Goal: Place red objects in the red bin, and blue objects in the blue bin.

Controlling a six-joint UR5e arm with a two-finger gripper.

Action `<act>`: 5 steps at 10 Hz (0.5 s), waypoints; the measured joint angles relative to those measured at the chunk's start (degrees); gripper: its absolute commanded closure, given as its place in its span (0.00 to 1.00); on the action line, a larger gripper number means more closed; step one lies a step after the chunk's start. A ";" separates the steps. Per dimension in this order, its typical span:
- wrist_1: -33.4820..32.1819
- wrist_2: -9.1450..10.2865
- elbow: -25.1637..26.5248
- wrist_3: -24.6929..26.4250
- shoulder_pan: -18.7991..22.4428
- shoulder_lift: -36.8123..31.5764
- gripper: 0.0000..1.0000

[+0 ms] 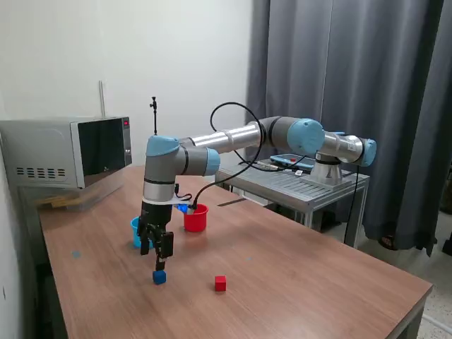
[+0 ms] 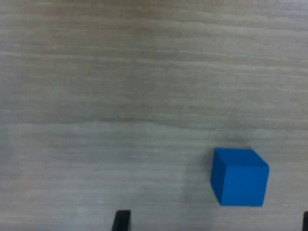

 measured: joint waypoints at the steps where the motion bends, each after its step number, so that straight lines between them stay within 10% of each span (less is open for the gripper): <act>1: 0.03 0.00 -0.02 -0.08 0.08 0.17 0.00; 5: 0.05 0.05 -0.14 -0.38 0.29 0.54 0.00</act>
